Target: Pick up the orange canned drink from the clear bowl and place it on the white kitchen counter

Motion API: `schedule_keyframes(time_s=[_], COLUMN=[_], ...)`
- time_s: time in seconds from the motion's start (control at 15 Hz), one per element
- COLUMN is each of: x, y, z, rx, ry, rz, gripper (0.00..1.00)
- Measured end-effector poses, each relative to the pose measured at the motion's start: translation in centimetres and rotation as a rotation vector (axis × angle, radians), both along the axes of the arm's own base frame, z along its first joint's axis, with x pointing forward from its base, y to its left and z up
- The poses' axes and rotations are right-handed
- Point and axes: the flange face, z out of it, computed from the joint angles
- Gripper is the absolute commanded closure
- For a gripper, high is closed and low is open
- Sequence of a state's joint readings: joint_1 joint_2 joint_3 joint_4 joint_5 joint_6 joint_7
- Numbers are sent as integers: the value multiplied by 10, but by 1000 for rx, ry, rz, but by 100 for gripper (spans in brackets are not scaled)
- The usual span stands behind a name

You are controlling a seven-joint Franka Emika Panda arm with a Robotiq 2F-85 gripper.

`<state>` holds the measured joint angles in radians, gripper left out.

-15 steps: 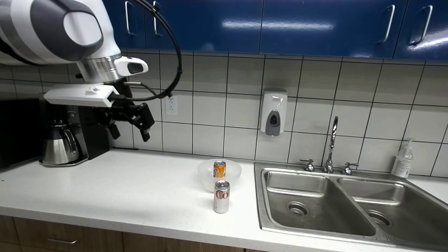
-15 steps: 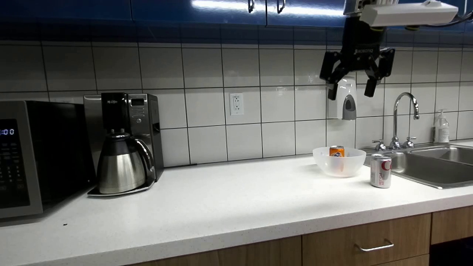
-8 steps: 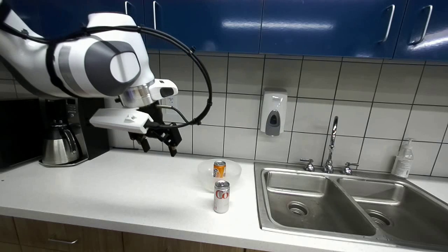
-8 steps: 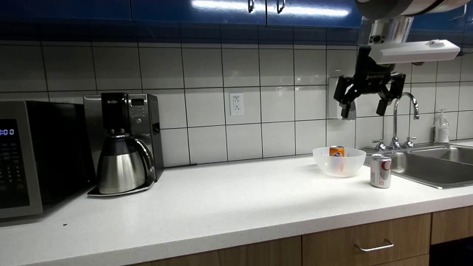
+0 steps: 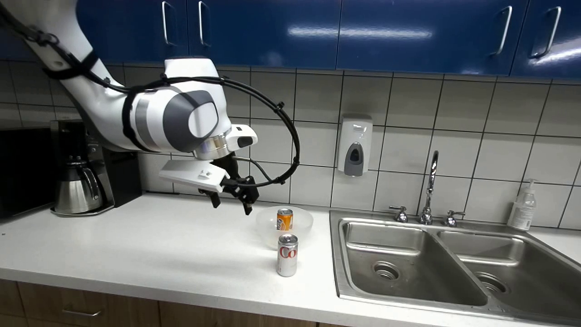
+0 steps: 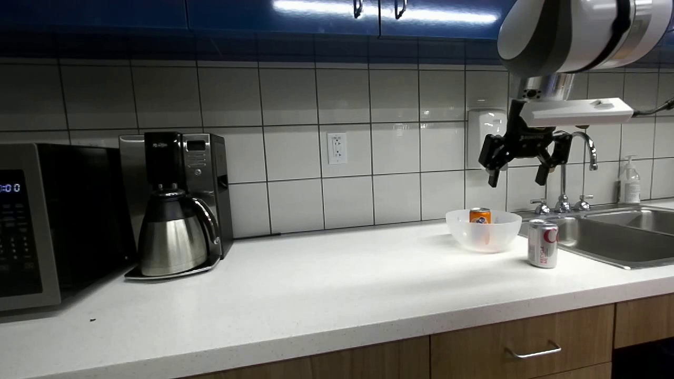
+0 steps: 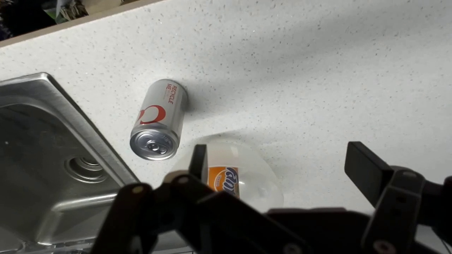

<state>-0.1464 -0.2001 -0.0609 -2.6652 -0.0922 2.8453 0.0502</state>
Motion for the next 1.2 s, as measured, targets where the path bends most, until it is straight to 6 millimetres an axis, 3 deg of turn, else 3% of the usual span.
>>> schedule_keyframes(time_s=[0.53,1.2], x=[57,122], y=[-40,-63], z=[-13,-45], rx=[-8,-9], ry=[4,13], rz=[-41,-67], gripper=[0,0])
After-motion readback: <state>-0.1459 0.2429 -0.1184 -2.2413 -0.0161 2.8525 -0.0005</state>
